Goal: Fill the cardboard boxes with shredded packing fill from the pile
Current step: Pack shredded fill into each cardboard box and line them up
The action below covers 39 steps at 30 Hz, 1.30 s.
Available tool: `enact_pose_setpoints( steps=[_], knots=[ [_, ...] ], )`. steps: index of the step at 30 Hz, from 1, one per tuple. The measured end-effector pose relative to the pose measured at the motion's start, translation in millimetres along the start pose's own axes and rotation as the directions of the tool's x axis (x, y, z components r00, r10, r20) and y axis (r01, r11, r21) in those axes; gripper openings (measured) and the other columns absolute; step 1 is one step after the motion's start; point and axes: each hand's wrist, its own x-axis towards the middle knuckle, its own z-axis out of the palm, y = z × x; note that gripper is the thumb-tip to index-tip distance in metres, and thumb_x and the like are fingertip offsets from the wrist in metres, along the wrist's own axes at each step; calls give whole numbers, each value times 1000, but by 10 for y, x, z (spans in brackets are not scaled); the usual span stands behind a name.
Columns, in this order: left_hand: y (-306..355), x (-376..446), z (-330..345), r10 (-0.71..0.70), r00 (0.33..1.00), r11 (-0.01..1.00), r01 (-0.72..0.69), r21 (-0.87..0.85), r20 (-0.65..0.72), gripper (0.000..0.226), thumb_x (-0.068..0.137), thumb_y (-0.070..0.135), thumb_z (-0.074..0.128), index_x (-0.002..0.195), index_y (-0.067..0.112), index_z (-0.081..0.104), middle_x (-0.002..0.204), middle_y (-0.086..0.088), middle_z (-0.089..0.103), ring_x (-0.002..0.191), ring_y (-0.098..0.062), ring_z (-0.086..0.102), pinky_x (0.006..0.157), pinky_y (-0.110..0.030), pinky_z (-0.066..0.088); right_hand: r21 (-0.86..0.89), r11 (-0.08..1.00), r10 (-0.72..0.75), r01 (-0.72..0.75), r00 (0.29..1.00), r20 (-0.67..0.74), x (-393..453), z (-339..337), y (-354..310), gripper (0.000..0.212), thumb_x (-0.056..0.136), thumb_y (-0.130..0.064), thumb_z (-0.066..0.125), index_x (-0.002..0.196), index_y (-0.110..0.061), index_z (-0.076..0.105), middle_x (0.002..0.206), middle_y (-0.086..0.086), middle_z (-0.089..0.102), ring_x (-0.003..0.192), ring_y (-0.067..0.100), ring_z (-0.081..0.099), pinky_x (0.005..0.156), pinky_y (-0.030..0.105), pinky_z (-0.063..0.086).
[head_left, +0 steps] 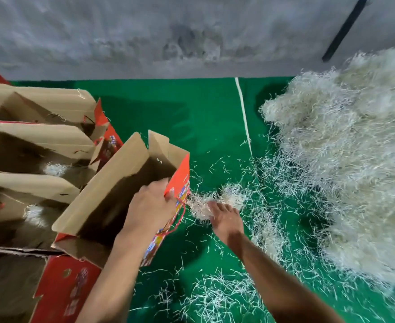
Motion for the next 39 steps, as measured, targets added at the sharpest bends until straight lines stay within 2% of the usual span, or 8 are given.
enact_pose_setpoints(
  steps=[5,15,18,22,28,32,36,39],
  knots=[
    [212,-270,61,137,978,990,-139,-4,156,16,97,30,56,108,25,66,100,-4,71,98,-32,64,81,-40,52,-43,990,135,-136,990,-32,-769,-42,395,51,97,-42,50,142,-23,34,126,0,56,113,19,54,108,43,43],
    [968,-945,522,355,909,922,-379,79,217,25,99,38,50,122,40,60,100,0,72,96,-28,66,78,-37,53,-48,859,490,-509,847,-203,-1932,-156,1003,48,97,-44,31,134,-18,46,136,12,50,120,27,47,110,45,37],
    [989,-1057,541,326,920,929,-354,106,217,23,99,38,51,119,44,60,94,-2,71,91,-28,67,78,-38,54,-37,823,557,-567,818,-141,-2007,-170,1140,77,98,-53,39,157,-11,14,165,20,7,150,41,14,121,59,15],
    [931,-1102,456,253,942,942,-292,166,221,12,96,33,55,105,37,63,82,2,69,83,-25,67,73,-35,53,29,869,495,-494,869,-29,-1855,-199,1178,124,80,-72,62,156,-20,-22,159,19,-28,147,46,-9,119,62,9],
    [819,-1134,382,218,942,952,-263,157,257,7,94,37,58,91,33,63,71,5,65,69,-20,65,60,-31,46,-102,918,389,-384,921,35,-1565,31,1092,94,89,-50,68,156,-15,12,163,26,4,146,50,19,120,55,24],
    [975,-1133,383,285,930,958,-279,-61,232,18,93,54,55,102,41,65,94,19,71,91,-9,67,81,-33,53,103,910,405,-402,914,-2,-1662,38,1012,65,95,-14,60,151,-17,27,152,24,31,135,39,43,110,50,44],
    [1360,-1116,409,431,893,878,-383,-286,127,14,94,51,55,99,45,67,99,32,67,94,11,61,84,-28,51,225,922,359,-314,912,-197,-1821,-266,1112,59,91,1,55,145,-14,38,131,20,58,118,33,61,97,41,55],
    [1761,-1129,562,574,819,750,-508,-424,33,12,97,42,56,100,40,68,100,29,67,95,8,62,81,-20,51,320,894,420,-313,832,-361,-1897,-721,1318,66,81,4,68,139,-13,42,123,15,60,85,18,61,67,19,51]
  ],
)
